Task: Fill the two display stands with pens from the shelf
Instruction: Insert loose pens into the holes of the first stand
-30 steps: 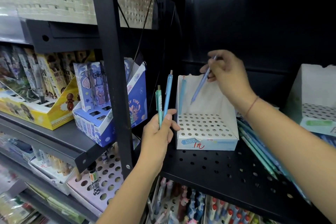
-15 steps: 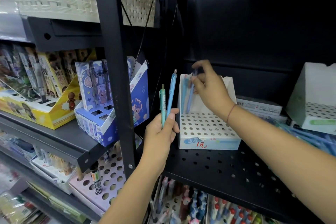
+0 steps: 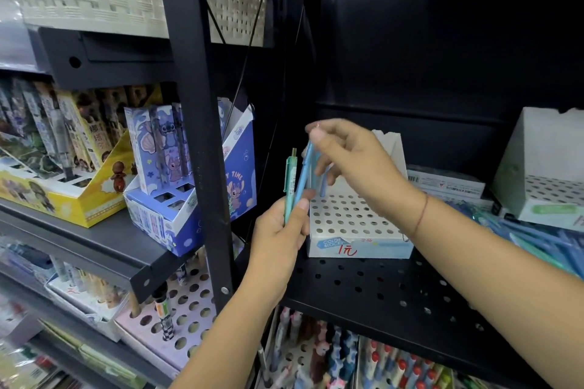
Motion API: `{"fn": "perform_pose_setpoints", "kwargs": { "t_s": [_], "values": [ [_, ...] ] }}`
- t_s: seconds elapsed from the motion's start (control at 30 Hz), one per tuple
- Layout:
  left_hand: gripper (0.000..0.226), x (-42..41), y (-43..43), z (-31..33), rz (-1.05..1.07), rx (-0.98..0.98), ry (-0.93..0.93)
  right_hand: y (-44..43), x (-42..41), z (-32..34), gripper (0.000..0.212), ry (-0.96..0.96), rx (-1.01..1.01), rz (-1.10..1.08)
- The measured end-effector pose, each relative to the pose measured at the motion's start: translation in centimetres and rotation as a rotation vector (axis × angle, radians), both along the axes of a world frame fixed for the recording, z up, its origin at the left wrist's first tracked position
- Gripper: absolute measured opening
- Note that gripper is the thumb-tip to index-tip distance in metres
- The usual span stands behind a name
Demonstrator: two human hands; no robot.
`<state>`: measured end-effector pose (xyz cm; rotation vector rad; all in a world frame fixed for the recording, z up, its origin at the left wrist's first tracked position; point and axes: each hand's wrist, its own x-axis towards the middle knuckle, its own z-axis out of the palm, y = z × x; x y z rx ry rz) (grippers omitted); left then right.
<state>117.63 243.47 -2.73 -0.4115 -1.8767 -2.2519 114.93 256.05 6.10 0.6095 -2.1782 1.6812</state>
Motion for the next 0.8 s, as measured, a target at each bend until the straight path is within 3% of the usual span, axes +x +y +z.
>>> {"fn": "perform_pose_setpoints", "kwargs": {
  "t_s": [0.13,0.27,0.37,0.53,0.8],
  "values": [
    [0.018,0.2,0.1,0.0,-0.046,-0.044,0.001,0.0,0.1,-0.2,0.011,-0.042,-0.011,0.039],
    [0.023,0.2,-0.1,0.1,-0.037,-0.008,-0.008,2.5,-1.1,1.6,0.014,0.108,-0.153,-0.205],
    [0.024,0.2,-0.1,0.1,-0.009,-0.017,-0.002,4.1,-2.2,1.6,0.022,0.235,-0.022,-0.384],
    [0.027,0.1,-0.2,-0.1,0.036,-0.028,0.004,3.8,-4.0,-0.9,0.023,0.249,0.215,-0.418],
    [0.030,0.0,-0.2,-0.2,0.030,-0.033,0.007,3.5,-5.1,-1.2,0.039,0.313,0.365,-0.452]
  ]
}}
